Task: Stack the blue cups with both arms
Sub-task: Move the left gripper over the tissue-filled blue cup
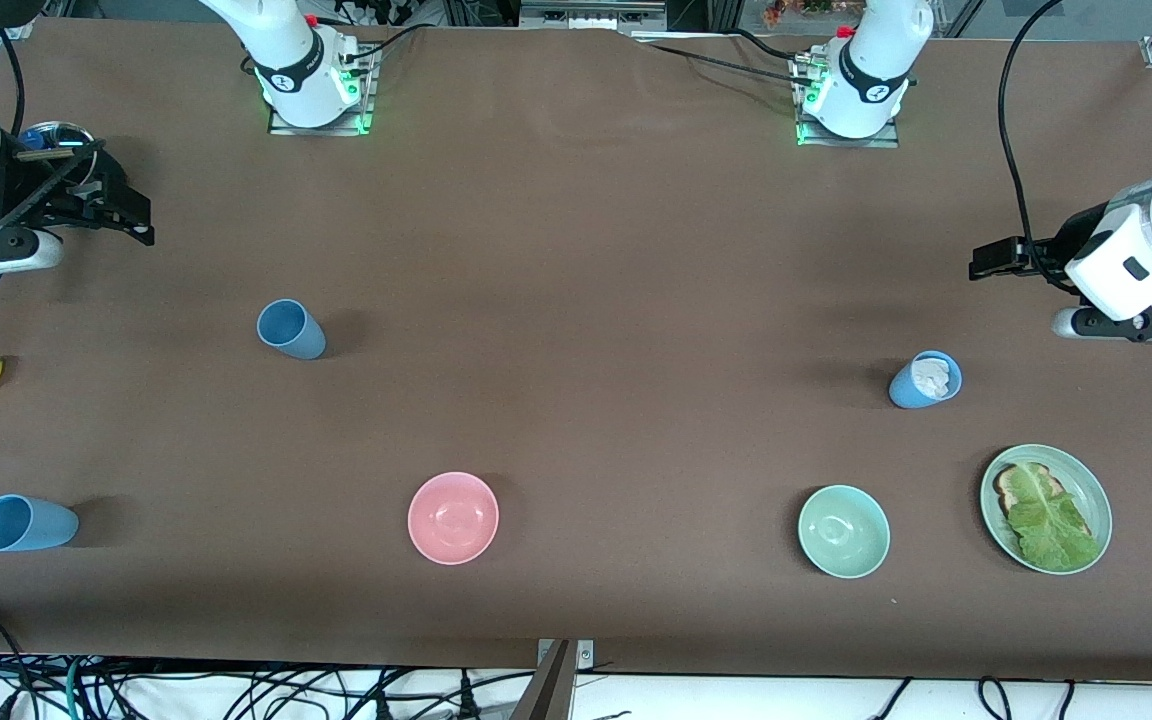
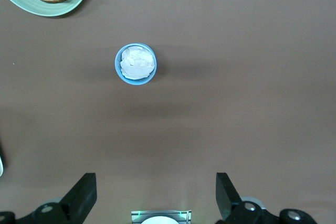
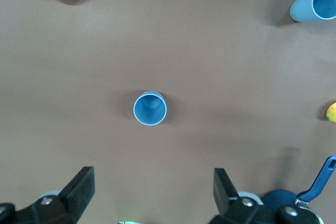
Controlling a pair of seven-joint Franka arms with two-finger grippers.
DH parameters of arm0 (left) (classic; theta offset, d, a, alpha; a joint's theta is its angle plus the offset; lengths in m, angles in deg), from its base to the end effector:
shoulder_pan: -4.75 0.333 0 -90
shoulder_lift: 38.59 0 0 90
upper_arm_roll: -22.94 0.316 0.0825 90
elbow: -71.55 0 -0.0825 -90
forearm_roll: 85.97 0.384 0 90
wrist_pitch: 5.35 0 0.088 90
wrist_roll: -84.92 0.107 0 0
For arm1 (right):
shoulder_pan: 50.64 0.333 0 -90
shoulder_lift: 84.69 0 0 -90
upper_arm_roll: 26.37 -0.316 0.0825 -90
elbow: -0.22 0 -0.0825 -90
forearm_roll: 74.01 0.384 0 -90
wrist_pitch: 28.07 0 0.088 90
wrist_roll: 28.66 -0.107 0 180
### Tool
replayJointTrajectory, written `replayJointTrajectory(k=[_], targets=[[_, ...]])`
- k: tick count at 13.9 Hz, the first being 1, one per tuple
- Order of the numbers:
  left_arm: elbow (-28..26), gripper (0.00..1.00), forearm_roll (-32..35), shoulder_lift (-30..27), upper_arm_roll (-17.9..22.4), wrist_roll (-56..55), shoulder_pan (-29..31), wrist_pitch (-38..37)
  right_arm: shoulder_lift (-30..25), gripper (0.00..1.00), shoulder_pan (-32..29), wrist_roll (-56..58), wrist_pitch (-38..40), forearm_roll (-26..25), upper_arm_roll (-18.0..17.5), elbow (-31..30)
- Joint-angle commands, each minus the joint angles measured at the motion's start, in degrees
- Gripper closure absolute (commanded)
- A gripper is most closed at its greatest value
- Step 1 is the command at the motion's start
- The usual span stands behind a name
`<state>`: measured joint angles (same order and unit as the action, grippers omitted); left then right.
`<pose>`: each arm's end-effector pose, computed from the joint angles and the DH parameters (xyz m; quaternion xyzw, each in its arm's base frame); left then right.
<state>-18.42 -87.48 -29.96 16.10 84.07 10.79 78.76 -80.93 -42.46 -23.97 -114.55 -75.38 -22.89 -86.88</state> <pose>0.5792 -0.0068 0.5323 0.9918 0.0003 -0.1259 0.0203 0.5660 0.0450 0.6063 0.9958 0.0815 -0.0381 0.0139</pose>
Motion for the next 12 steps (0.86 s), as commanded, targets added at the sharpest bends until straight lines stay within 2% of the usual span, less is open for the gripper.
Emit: replayJointTrajectory(k=[1, 4, 10, 12], targets=[[0.7, 0.00, 0.9, 0.1, -0.2, 1.5, 0.8, -0.5, 1.4, 0.00, -0.7, 1.4, 1.1, 0.0, -0.2, 1.1], [-3.2, 0.00, 0.4, -0.4, 0.0, 6.5, 3.3, 2.6, 1.4, 0.00, -0.6, 1.4, 0.7, -0.1, -0.2, 1.0], [-16.0, 0.00, 0.6, -4.9, 2.5, 9.8, 2.5, 14.1, 1.0, 0.00, -0.7, 1.4, -4.6, -0.1, 0.0, -6.3], [-19.3, 0.00, 0.5, -5.4, 2.7, 11.8, 3.3, 17.7, 0.6, 0.00, -0.6, 1.4, -5.2, -0.1, 0.0, -6.9]])
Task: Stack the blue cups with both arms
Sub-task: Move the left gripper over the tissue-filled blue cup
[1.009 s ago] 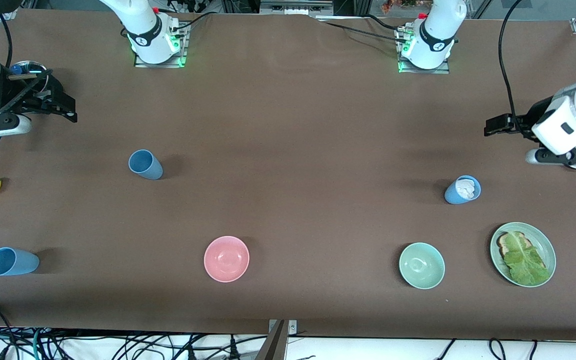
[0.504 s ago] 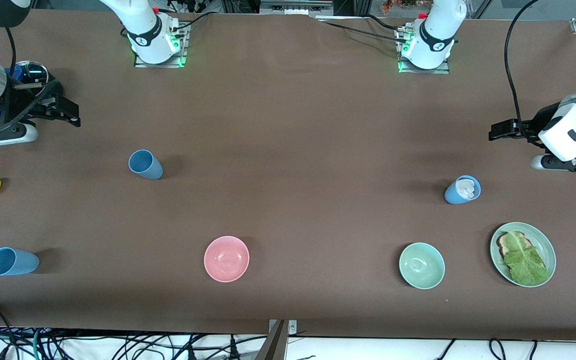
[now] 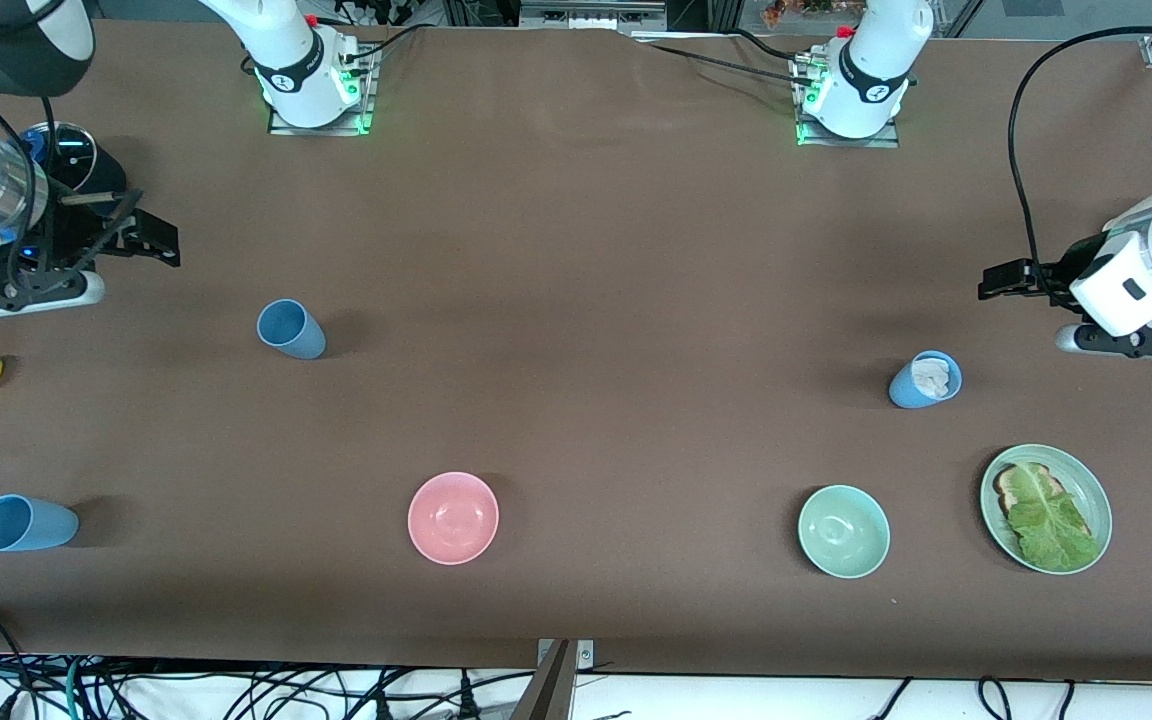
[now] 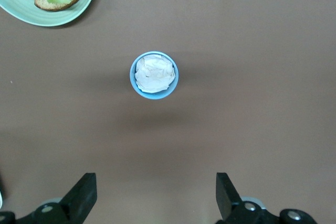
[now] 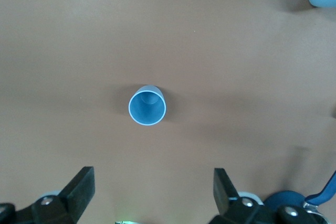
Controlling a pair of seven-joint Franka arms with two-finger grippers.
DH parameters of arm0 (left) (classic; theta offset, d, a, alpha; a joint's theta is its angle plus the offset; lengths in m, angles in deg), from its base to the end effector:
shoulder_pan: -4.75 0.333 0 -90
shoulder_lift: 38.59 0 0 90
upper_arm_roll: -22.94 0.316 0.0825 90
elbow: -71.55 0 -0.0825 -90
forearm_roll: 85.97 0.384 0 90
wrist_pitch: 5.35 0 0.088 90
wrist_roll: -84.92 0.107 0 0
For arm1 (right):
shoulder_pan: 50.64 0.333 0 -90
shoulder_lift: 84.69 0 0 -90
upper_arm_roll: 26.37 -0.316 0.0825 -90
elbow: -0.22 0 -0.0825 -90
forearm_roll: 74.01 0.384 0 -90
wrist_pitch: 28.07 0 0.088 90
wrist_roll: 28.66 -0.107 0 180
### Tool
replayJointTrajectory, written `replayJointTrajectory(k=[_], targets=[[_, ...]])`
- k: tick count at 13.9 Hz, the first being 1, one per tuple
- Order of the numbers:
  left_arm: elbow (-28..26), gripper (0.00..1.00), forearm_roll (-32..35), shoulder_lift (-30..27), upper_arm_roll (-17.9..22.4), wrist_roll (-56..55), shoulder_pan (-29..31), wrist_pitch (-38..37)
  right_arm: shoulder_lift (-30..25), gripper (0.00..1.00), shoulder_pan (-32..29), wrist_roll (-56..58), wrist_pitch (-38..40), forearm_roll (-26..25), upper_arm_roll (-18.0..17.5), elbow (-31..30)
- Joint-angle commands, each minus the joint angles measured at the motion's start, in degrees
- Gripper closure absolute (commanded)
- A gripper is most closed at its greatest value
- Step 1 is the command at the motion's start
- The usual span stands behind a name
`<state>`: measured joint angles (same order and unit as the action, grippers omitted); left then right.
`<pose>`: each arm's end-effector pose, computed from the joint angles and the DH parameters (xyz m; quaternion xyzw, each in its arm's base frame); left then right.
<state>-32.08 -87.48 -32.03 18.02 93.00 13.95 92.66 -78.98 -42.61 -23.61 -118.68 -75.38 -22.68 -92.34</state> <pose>0.5688 0.0417 0.4595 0.9938 -0.0300 -0.1034 0.0290 0.5767 0.0428 0.5480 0.9942 0.0825 -0.0668 0.0147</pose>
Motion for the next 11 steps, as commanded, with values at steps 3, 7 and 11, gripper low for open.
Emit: replayJointTrajectory(k=[3, 7, 11], targets=[[-10.4, 0.00, 0.4, -3.6, 2.5, 6.2, 0.4, 9.7, -1.4, 0.00, -0.6, 1.0, -1.0, -0.1, -0.2, -1.5], [-15.9, 0.00, 0.4, -3.1, 2.6, 7.2, 1.2, 18.2, -1.6, 0.00, -0.6, 1.0, -1.0, -0.1, -0.2, -1.6], [-17.3, 0.00, 0.3, -0.9, 2.6, 7.2, 1.2, 22.7, -1.6, 0.00, -0.5, 1.0, -1.0, -0.1, -0.2, -1.6]])
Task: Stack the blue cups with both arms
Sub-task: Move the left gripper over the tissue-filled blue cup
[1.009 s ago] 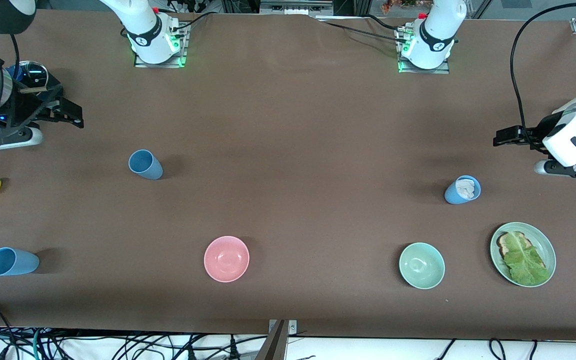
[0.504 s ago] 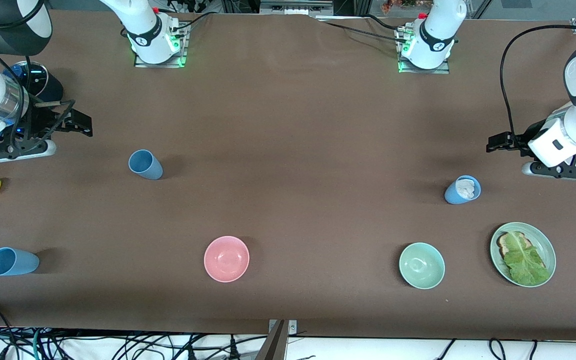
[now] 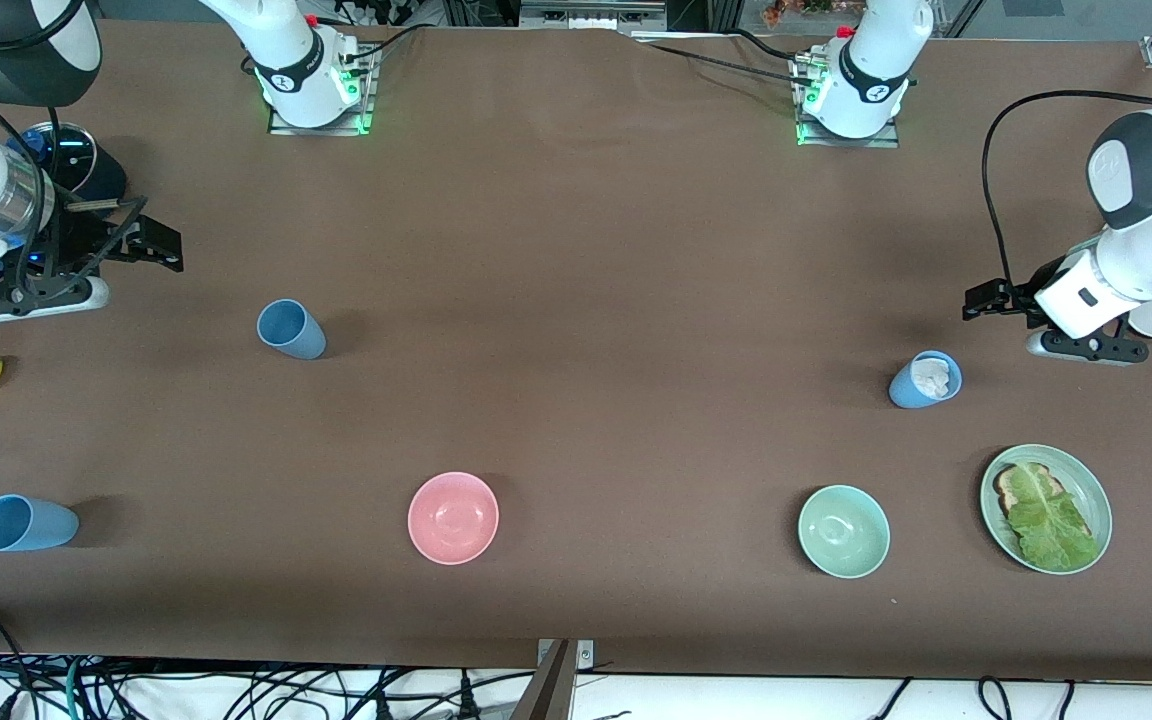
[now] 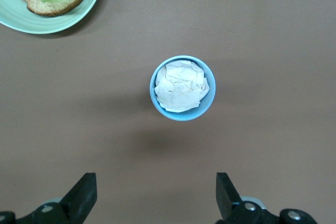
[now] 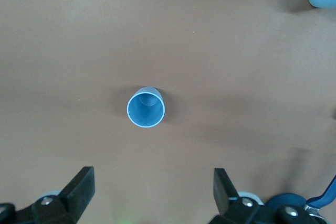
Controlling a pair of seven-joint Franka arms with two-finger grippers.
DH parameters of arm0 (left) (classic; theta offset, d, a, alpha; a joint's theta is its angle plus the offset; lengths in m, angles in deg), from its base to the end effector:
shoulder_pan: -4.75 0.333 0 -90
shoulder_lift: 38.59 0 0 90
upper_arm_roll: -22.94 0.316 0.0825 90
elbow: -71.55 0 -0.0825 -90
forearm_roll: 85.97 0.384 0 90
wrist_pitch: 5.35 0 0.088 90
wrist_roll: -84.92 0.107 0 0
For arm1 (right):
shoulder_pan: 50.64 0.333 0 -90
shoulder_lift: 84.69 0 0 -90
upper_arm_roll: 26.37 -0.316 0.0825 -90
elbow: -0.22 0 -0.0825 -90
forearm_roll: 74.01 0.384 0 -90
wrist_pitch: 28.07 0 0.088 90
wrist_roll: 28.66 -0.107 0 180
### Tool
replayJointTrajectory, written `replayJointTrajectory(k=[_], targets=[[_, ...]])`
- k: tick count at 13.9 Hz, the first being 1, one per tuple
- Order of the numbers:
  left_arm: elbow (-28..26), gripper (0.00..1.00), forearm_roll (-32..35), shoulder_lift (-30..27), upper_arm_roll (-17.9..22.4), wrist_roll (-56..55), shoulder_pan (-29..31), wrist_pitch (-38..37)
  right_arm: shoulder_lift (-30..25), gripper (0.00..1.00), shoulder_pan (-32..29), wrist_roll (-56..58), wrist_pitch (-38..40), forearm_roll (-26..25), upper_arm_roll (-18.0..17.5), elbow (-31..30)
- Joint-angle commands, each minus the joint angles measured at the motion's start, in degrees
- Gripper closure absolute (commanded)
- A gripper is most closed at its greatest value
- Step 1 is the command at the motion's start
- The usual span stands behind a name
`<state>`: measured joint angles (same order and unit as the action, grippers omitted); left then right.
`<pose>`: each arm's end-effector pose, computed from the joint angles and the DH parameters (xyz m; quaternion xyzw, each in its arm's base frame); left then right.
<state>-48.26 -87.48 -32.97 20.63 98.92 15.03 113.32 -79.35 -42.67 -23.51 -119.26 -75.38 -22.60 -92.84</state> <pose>0.5434 0.0750 0.3675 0.9971 -0.0455 -0.0553 0.0241 0.5758 0.0413 0.5484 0.9945 0.0823 -0.0629 0.0145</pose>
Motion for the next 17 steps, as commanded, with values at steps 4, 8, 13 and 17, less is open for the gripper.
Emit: replayJointTrajectory(k=[4, 8, 13, 17], targets=[[-1.2, 0.00, 0.3, 3.8, 0.0, 1.3, 0.1, 7.4, -1.0, 0.00, -0.4, 0.9, -0.6, -0.1, -0.3, -1.2], [-1.1, 0.00, 0.3, 7.7, 0.0, 1.3, 0.0, 13.3, -1.0, 0.00, -0.4, 0.9, -0.6, 0.0, -0.3, -1.1], [-0.9, 0.00, 0.3, 10.5, 0.0, 1.3, -0.1, 17.4, -0.9, 0.00, -0.4, 0.9, -0.7, 0.0, -0.3, -1.0], [-0.9, 0.00, 0.3, 12.4, 0.0, 1.3, -0.8, 20.3, -0.8, 0.00, -0.4, 0.9, -1.1, 0.0, -0.3, -1.1]])
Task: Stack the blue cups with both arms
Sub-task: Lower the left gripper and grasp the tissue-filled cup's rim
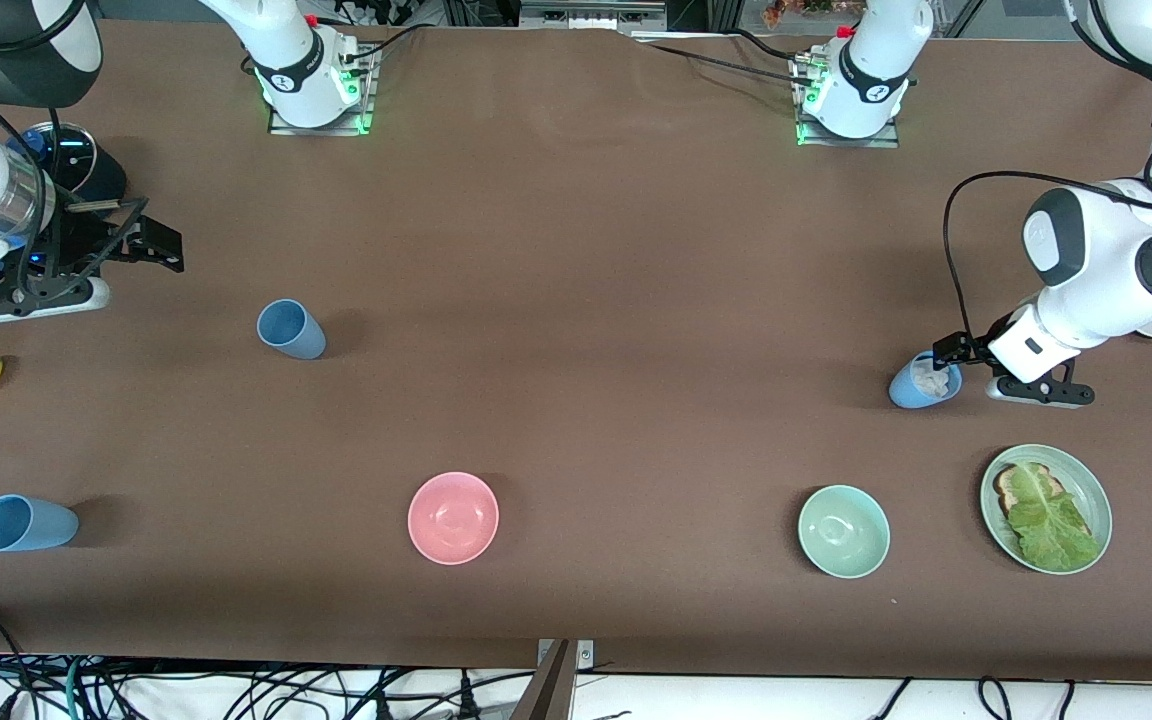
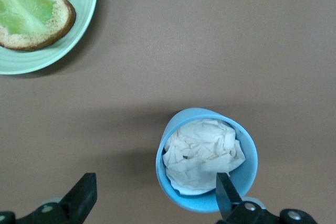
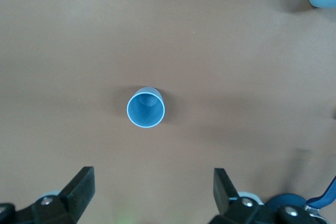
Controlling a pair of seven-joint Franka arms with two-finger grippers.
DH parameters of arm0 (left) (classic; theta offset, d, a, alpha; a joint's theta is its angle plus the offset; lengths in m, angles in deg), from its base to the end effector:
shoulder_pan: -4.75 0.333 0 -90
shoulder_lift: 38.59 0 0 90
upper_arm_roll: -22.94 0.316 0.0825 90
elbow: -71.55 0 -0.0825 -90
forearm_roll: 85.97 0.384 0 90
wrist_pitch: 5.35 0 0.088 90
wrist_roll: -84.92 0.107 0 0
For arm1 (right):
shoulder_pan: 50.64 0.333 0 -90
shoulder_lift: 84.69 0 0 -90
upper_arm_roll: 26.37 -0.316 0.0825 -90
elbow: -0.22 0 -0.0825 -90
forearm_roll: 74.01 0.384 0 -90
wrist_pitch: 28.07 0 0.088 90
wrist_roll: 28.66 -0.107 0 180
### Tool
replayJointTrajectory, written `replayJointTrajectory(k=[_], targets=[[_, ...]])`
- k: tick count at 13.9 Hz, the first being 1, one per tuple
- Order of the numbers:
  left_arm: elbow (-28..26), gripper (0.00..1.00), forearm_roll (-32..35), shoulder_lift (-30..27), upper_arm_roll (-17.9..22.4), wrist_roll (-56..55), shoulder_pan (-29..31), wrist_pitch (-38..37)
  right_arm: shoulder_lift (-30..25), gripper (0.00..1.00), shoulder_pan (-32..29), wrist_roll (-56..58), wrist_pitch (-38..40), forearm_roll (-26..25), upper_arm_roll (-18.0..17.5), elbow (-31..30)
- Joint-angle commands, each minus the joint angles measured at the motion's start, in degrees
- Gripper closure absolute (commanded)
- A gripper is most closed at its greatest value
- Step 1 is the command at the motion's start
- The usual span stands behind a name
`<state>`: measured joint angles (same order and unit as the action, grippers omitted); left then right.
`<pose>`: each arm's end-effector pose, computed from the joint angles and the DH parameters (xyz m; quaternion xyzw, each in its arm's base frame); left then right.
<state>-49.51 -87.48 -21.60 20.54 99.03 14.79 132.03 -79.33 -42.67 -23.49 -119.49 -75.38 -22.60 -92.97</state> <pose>0.5709 0.0767 0.2728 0.9988 -0.0458 -0.0028 0.0158 0.5762 0.0413 0.5475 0.9945 0.0825 -0.0622 0.0145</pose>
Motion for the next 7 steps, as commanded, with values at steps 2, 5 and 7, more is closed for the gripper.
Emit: replayJointTrajectory(k=[2, 5, 7], targets=[[0.3, 0.00, 0.3, 2.0, 0.0, 1.2, -0.6, 3.1, -0.7, 0.00, -0.3, 0.9, -0.9, 0.0, -0.4, -1.0], [0.1, 0.00, 0.3, 3.0, 0.0, 1.2, -0.6, 5.0, -0.7, 0.00, -0.1, 0.9, -0.8, -0.1, -0.5, -0.9], [0.1, 0.00, 0.3, 3.4, 0.0, 1.2, -0.6, 5.7, -0.8, 0.00, -0.1, 0.9, -0.8, -0.1, -0.5, -0.9]])
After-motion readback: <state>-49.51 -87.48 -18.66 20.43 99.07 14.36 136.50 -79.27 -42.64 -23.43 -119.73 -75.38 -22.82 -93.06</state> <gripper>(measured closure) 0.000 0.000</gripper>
